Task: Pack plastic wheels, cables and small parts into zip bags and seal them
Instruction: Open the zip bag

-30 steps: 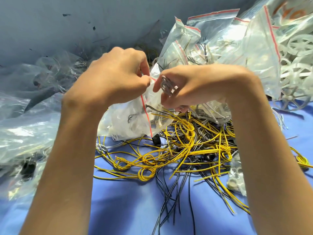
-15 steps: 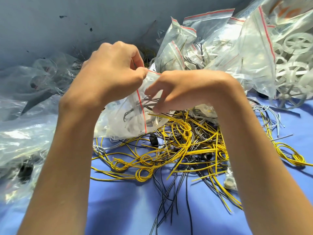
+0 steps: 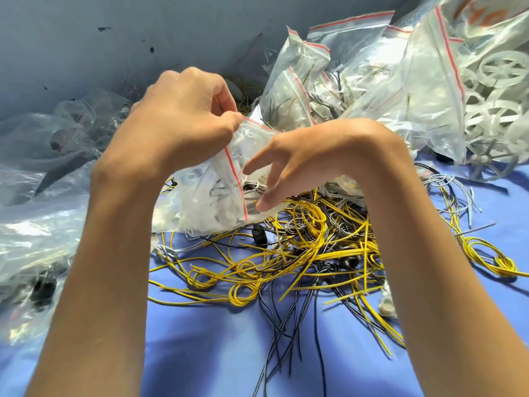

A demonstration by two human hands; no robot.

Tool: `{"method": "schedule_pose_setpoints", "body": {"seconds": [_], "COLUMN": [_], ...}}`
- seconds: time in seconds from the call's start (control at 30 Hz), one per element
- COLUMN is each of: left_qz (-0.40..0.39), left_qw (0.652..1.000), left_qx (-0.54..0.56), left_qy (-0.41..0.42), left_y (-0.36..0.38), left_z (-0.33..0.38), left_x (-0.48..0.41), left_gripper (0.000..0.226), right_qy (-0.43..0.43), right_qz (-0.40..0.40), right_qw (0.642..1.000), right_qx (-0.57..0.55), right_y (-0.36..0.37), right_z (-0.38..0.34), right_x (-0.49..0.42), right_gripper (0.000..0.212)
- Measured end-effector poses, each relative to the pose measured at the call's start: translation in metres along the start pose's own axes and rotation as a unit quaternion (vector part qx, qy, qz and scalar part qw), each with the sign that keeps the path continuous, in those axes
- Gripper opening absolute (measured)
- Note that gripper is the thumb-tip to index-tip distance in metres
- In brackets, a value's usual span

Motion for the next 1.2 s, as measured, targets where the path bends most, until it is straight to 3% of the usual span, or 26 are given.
{"method": "schedule_pose_setpoints", "body": {"seconds": [0.1, 0.33, 0.63, 0.77, 0.87, 1.07, 1.2], "left_qz": [0.004, 0.007, 0.008, 0.006, -0.008, -0.028, -0.037], "left_qw": [1.000, 1.000, 1.000, 1.000, 1.000, 0.999, 0.997], "left_qx": [-0.004, -0.009, -0.016, -0.010, 0.002, 0.022, 0.042], "left_qy": [0.002, 0.000, -0.007, -0.005, 0.001, 0.022, 0.048], "left_y": [0.000, -0.003, -0.006, -0.007, -0.006, -0.002, 0.004], "left_z": [-0.001, -0.003, -0.003, -0.004, -0.003, 0.003, 0.015], "left_x": [-0.001, 0.000, 0.000, 0.001, 0.001, 0.000, -0.001], "left_gripper": [0.017, 0.016, 0.017, 0.016, 0.015, 0.012, 0.013], "right_qy": [0.001, -0.069, -0.111, -0.100, -0.073, -0.020, 0.008], "right_qz": [0.019, 0.122, 0.152, 0.145, 0.086, -0.028, 0.005], "right_qw": [1.000, 0.988, 0.955, 0.968, 0.982, 0.991, 1.000], "right_qx": [0.016, -0.060, -0.230, -0.178, -0.153, -0.128, -0.022], "right_y": [-0.001, -0.019, -0.028, -0.024, -0.013, 0.009, 0.012], "right_z": [0.000, -0.010, -0.010, -0.014, -0.012, -0.008, -0.008], "right_x": [-0.001, -0.001, 0.002, -0.001, -0.004, -0.010, -0.014], "right_gripper": [0.053, 0.015, 0.023, 0.020, 0.020, 0.052, 0.038]}}
Point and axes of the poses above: each hand's wrist, its own x-axis away from the middle knuckle, its own y-axis out of the palm, z = x × y, the point moved 8 cm from there along -x, towards the middle knuckle, and after that the axes turned 13 degrees about y, right-handed, at the moved point
